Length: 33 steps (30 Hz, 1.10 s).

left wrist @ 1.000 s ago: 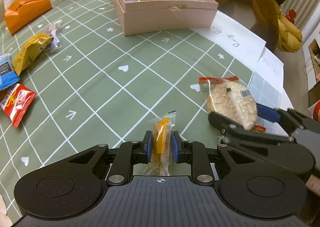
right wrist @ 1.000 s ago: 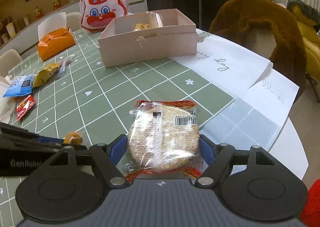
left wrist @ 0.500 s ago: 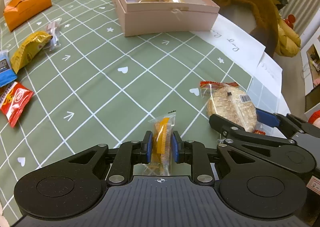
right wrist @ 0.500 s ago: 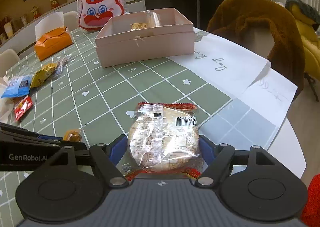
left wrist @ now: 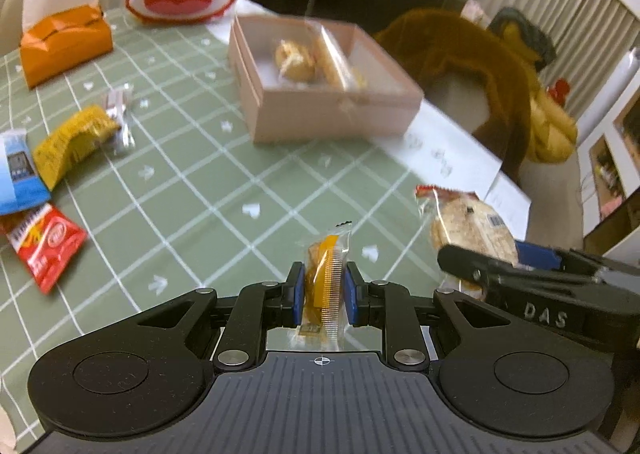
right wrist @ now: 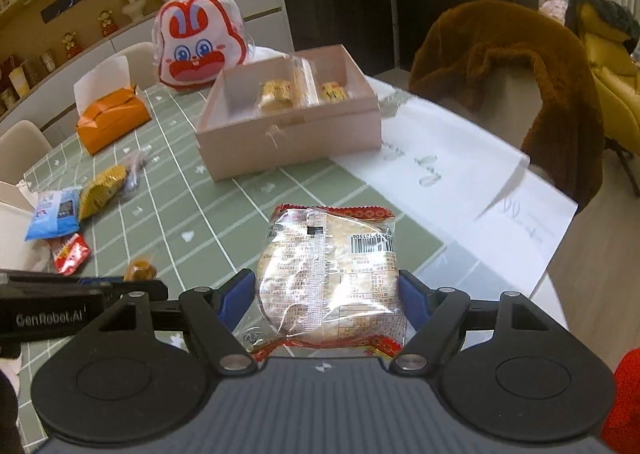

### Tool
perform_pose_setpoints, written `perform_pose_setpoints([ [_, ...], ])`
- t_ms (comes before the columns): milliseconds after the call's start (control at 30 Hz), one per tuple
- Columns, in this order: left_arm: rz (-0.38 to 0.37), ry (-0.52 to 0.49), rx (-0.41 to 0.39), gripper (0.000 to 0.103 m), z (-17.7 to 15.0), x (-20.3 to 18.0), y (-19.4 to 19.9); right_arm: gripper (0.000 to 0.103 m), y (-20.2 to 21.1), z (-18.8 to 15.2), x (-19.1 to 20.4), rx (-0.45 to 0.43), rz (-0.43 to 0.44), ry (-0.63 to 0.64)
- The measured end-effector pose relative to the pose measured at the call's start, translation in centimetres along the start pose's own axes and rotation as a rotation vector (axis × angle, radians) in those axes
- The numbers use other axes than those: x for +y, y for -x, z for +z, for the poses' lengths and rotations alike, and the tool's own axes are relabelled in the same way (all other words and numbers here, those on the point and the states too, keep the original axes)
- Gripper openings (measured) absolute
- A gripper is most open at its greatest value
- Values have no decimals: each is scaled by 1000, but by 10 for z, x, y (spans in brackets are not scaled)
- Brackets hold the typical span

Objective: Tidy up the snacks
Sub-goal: 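Carry the orange snack with the left tool and the cracker with the right into the pink box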

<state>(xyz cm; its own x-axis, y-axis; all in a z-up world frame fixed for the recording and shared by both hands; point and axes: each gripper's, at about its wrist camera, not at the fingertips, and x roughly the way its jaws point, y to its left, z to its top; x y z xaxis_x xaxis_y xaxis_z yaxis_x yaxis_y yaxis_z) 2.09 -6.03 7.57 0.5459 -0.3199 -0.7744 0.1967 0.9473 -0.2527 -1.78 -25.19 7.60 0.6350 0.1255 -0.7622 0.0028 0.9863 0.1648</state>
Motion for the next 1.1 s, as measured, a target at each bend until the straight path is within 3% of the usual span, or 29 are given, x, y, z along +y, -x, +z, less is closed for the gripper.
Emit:
perform_pose_setpoints([
  [200,-85,80,-107,24,49,-3,18,76,26,34,0,-46,21,60],
  [433,-157,22,-214,24,157,-21,35,76,45,132,-15,-154,116,38],
  [533,-144,22,-242,25,193,-20,34,76,33,171,-15,-180,137,44],
  [667,-215,69,-236,26,242,-8,12,77,0,208,-10,-172,170,42],
  [733,-164,80,-194,29,259,-2,-12,77,-25,226,-2,-153,206,65],
  [800,-81,106,-148,30,265,4,-31,77,-52,240,4,-93,210,85],
  [900,-79,116,-131,30,258,17,-43,77,-74,245,8,-57,205,101],
  [1100,-22,166,-99,30,243,62,-43,77,-101,243,5,12,283,61],
])
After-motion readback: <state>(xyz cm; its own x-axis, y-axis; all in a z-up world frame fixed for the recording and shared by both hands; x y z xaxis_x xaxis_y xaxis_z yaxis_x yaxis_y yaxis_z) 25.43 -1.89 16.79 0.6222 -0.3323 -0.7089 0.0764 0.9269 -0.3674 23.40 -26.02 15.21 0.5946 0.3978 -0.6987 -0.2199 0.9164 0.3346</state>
